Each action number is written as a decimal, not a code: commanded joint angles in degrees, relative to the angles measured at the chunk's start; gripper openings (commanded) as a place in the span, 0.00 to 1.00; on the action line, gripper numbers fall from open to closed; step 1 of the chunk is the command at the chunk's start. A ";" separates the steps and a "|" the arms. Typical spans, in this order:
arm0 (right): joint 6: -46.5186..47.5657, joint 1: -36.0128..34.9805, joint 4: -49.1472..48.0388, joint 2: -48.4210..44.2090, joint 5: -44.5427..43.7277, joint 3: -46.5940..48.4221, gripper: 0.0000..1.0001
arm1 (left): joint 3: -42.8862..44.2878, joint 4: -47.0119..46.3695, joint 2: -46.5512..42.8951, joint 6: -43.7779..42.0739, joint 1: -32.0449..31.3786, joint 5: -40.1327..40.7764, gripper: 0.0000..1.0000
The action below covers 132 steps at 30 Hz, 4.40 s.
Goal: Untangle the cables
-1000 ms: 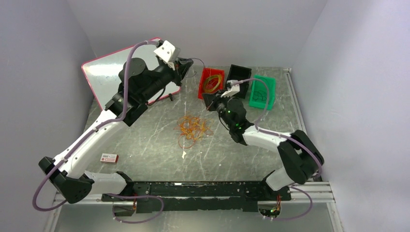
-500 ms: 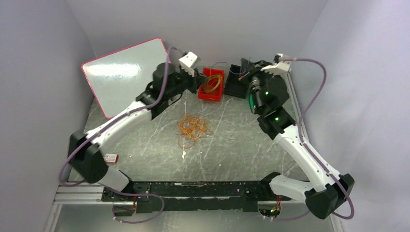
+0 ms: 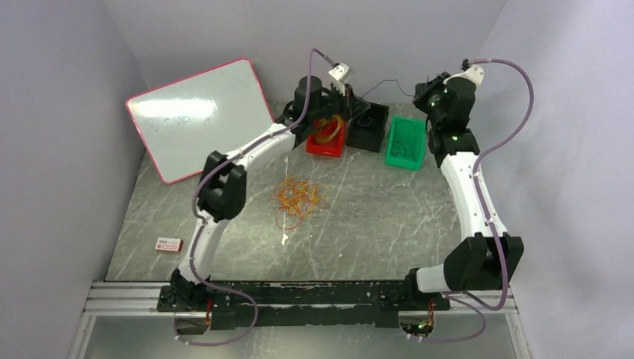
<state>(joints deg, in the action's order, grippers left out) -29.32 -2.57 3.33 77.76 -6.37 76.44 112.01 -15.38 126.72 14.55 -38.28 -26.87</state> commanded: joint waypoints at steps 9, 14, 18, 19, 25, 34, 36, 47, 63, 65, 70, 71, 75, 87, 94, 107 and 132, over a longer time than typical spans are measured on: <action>-2.22 10.77 -0.87 9.22 22.59 5.07 0.00 | 23.39 -14.74 24.13 9.59 -2.79 -7.35 0.07; -1.25 11.90 1.30 14.80 24.46 5.29 0.00 | 20.84 -15.66 24.61 8.32 -3.64 -6.01 0.07; -0.53 11.81 3.15 20.37 22.91 4.81 0.00 | 13.27 -14.35 19.43 3.15 -3.49 -3.21 0.07; -0.48 11.68 3.36 21.36 21.77 4.46 0.00 | 11.87 -14.25 18.28 1.91 -3.40 -2.78 0.07; 1.80 10.82 7.57 28.39 15.42 6.31 0.00 | 8.71 -13.89 14.85 0.30 -3.15 -2.96 0.07; 4.79 7.02 12.86 34.62 5.97 7.84 0.00 | 3.45 -12.83 11.03 -2.15 -3.12 -3.31 0.07; 4.80 6.63 12.11 35.57 5.91 7.33 0.00 | 1.69 -12.86 10.11 -2.63 -3.14 -3.13 0.07; 6.47 4.81 9.23 36.77 11.41 4.89 0.00 | -2.39 -12.47 8.28 -3.47 -2.90 -3.72 0.07; 8.56 4.43 13.03 23.48 3.42 6.88 0.00 | -5.64 -13.91 5.68 -3.48 -2.36 -3.03 0.07; 9.36 4.51 14.02 22.22 3.77 8.60 0.00 | -5.97 -14.75 5.16 -3.09 -2.40 -2.93 0.07; 8.72 4.56 14.29 20.82 7.34 11.60 0.00 | -6.35 -16.27 4.27 -2.51 -2.29 -2.58 0.07; 8.33 4.55 13.60 20.51 7.71 11.48 0.00 | -6.43 -16.34 4.16 -2.55 -2.24 -2.57 0.07; 7.61 4.57 10.56 20.25 11.65 11.07 0.00 | -6.55 -16.05 3.74 -3.06 -2.19 -2.36 0.07; 8.26 3.69 8.08 11.09 -4.43 12.53 0.00 | -5.90 -16.57 3.85 -2.60 -1.73 -3.53 0.07; 12.54 2.20 8.79 8.23 -18.41 12.57 0.00 | -5.57 -16.48 4.63 -1.74 -1.71 -4.60 0.07; 11.99 1.99 5.09 12.61 -1.31 12.97 0.00 | -5.86 -15.10 4.44 -2.22 -1.76 -3.46 0.07; 7.92 5.29 -1.20 27.14 12.46 7.53 0.00 | 2.36 -3.11 9.60 -4.07 -1.73 -4.13 0.07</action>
<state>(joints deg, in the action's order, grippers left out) -20.75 1.83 5.15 103.26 2.15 85.12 112.29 -20.67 134.76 11.25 -40.27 -29.89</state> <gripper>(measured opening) 0.017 0.077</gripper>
